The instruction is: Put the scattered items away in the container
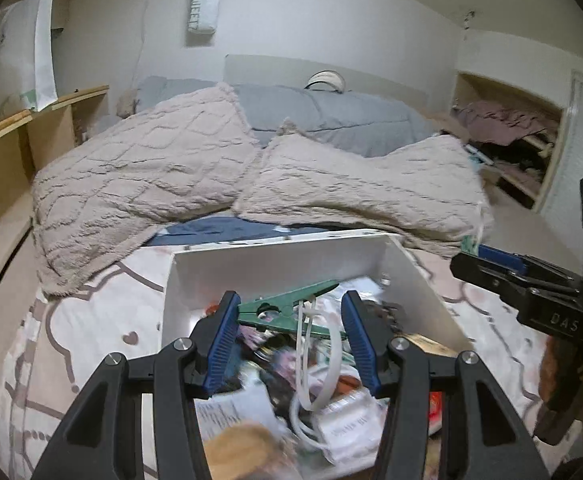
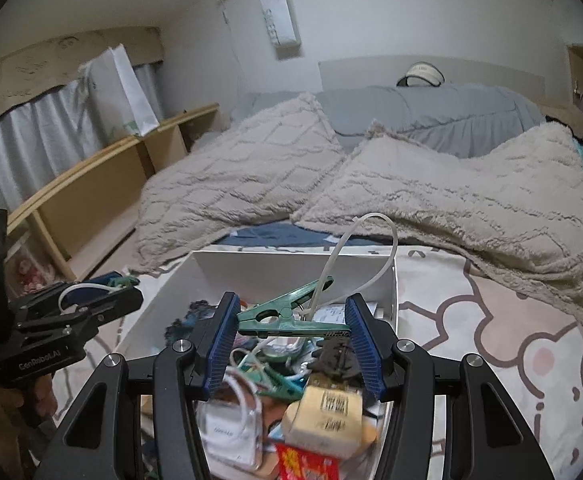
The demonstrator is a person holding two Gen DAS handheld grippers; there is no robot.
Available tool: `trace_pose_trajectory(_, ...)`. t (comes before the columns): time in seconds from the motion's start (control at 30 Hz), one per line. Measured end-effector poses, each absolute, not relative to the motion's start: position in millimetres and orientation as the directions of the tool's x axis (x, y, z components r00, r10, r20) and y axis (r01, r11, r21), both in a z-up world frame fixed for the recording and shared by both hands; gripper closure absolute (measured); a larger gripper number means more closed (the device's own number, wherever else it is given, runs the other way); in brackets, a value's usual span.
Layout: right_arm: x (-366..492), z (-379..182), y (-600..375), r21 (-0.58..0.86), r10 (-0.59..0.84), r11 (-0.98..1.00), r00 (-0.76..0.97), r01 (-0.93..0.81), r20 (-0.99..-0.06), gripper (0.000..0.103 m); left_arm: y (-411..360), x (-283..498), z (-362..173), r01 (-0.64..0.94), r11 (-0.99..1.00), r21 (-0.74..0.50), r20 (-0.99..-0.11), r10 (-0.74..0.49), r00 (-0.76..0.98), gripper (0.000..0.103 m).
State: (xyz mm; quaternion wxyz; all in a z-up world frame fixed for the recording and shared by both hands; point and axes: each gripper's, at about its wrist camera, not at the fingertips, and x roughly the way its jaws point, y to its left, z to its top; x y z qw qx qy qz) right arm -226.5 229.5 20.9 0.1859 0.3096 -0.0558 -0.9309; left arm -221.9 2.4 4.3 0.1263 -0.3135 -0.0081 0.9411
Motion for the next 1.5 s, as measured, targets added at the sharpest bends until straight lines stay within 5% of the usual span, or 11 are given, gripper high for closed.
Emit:
trace_pose_trajectory(0.63, -316, -30, 195, 0.104, -0.230, -0.967, -0.620, 0.234, -0.750, 0.048, 14, -310, -42, -0.190, -0.976, -0.110, -0.740, 0.207, -0.640, 0.051)
trace_pose_trajectory(0.8, -329, -40, 207, 0.200, -0.275, -0.961, -0.567, 0.192, -0.776, 0.048, 10, -322, -53, -0.167, -0.981, -0.096, -0.756, 0.181, -0.629, 0.051)
trace_pose_trajectory(0.93, -334, -47, 210, 0.198, -0.257, -0.966, -0.559, 0.165, -0.788, 0.028, 5, -328, -60, -0.142, -0.986, -0.091, -0.768, 0.160, -0.620, 0.051)
trace_pose_trajectory(1.3, -330, -44, 205, 0.171, -0.247, -0.968, -0.586, 0.184, -0.772, 0.022, -5, -338, -63, -0.089, -0.989, -0.117, -0.792, 0.147, -0.593, 0.051)
trace_pose_trajectory(1.4, -325, -37, 203, 0.158, -0.248, -0.967, -0.613, 0.198, -0.750, 0.022, -8, -340, -63, -0.055, -0.994, -0.095, -0.797, 0.109, -0.594, 0.031)
trace_pose_trajectory(1.5, -322, -32, 202, 0.151, -0.250, -0.966, -0.621, 0.209, -0.743, 0.022, -7, -336, -61, -0.062, -0.994, -0.089, -0.792, 0.108, -0.601, 0.029)
